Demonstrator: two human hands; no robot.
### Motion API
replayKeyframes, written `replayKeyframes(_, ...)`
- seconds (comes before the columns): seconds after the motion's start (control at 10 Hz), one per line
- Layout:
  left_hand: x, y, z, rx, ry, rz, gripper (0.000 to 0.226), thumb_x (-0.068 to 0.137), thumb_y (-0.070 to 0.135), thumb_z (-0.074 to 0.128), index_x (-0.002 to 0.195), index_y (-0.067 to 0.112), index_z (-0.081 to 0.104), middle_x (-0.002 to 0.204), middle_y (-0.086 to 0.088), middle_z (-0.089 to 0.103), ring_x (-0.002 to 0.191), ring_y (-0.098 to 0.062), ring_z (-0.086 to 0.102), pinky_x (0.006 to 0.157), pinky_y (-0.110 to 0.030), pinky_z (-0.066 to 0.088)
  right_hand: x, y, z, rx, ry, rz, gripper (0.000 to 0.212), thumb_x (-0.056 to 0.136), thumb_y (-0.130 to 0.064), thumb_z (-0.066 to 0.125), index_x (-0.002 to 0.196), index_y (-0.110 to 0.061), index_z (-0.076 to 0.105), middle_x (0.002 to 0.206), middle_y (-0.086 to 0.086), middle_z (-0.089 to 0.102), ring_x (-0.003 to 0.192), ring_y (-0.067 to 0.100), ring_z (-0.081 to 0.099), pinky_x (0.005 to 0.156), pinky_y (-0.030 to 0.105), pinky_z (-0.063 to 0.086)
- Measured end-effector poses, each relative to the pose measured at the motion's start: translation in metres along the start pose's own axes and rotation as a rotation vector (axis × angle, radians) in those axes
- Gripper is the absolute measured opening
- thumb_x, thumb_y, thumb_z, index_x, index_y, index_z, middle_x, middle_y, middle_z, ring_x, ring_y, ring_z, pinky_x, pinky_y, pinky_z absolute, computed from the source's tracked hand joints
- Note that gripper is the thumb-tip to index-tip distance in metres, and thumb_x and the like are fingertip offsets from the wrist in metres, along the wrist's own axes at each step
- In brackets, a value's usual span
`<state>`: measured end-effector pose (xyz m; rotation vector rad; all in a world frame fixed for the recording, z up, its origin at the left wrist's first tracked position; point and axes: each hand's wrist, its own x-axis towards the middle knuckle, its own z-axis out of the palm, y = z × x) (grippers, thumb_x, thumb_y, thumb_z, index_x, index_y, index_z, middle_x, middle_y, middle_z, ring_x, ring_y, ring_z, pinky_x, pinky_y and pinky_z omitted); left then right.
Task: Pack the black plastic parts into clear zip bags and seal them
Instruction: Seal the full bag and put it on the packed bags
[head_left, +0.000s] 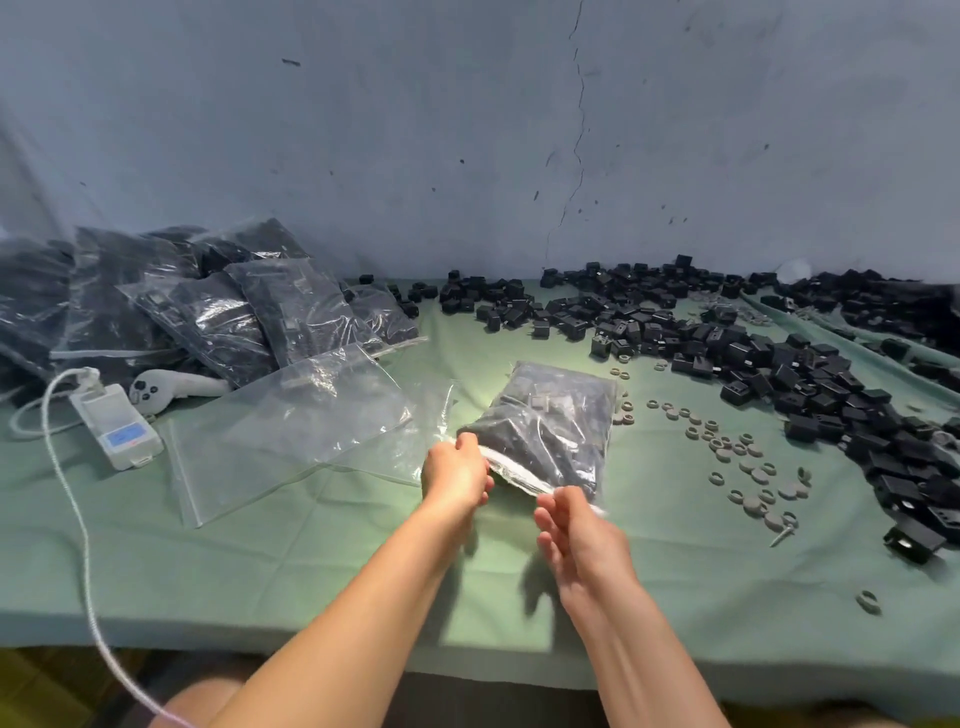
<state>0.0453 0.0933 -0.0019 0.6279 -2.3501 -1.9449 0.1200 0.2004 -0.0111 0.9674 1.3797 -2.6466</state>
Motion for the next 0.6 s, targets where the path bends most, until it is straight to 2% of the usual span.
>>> replayKeyframes(0.1, 0.036, 0.046, -0.022, 0.382, 0.076, 0.285, 0.035, 0.095, 0.023, 0.034, 0.079, 0.006, 0.059, 0.092, -0.020, 0.069, 0.086, -0.037, 0.065, 0.078, -0.040, 0.055, -0.007, 0.011, 0.044, 0.089, -0.209, 0.072, 0.009, 0.095, -0.014, 0.063, 0.089, -0.010, 0.066, 0.073, 0.001, 0.076, 0.053, 0.003, 0.066, 0.044, 0.014, 0.047)
replayKeyframes(0.2, 0.075, 0.116, -0.039, 0.627, 0.099, 0.570, 0.033, 0.099, 0.014, 0.032, 0.068, 0.010, 0.044, 0.104, -0.025, 0.066, 0.086, -0.038, 0.056, 0.070, -0.034, 0.035, -0.010, 0.004, 0.119, 0.276, -0.384, 0.090, 0.014, 0.097, -0.022, 0.063, 0.106, -0.012, 0.068, 0.086, -0.003, 0.078, 0.060, 0.002, 0.068, 0.044, 0.015, 0.046)
replayKeyframes(0.3, 0.116, 0.189, -0.056, 0.659, 0.144, 0.745, 0.027, 0.103, 0.011, 0.034, 0.086, 0.009, 0.055, 0.103, -0.023, 0.063, 0.096, -0.038, 0.056, 0.072, -0.035, 0.030, -0.009, -0.020, 0.208, 0.471, -0.482, 0.119, 0.014, 0.097, -0.028, 0.064, 0.106, -0.019, 0.071, 0.082, -0.011, 0.076, 0.062, 0.000, 0.068, 0.043, 0.014, 0.043)
replayKeyframes(0.4, 0.169, 0.246, -0.082, 0.617, 0.139, 0.848, 0.025, 0.103, 0.012, 0.039, 0.084, 0.016, 0.055, 0.085, -0.008, 0.056, 0.082, -0.025, 0.050, 0.067, -0.029, 0.030, 0.006, -0.042, 0.290, 0.526, -0.530, 0.130, 0.010, 0.096, -0.028, 0.067, 0.091, -0.021, 0.071, 0.072, -0.013, 0.071, 0.056, -0.001, 0.062, 0.044, 0.015, 0.044)
replayKeyframes(0.5, 0.235, 0.274, -0.118, 0.480, 0.234, 0.805, 0.028, 0.098, 0.003, 0.040, 0.081, 0.018, 0.055, 0.073, -0.005, 0.053, 0.066, -0.020, 0.046, 0.058, -0.026, 0.036, 0.038, -0.047, 0.358, 0.437, -0.540, 0.043, 0.021, 0.101, -0.029, 0.060, 0.085, -0.017, 0.066, 0.064, -0.014, 0.071, 0.051, -0.001, 0.062, 0.046, 0.016, 0.043)
replayKeyframes(0.6, 0.306, 0.261, -0.152, 0.413, 0.384, 0.719, 0.027, 0.096, 0.000, 0.041, 0.087, 0.017, 0.060, 0.081, -0.010, 0.062, 0.069, -0.024, 0.052, 0.058, -0.024, 0.040, 0.084, -0.029, 0.415, 0.323, -0.552, 0.025, 0.027, 0.105, -0.025, 0.053, 0.081, -0.016, 0.062, 0.054, -0.015, 0.067, 0.044, 0.000, 0.058, 0.042, 0.017, 0.039)
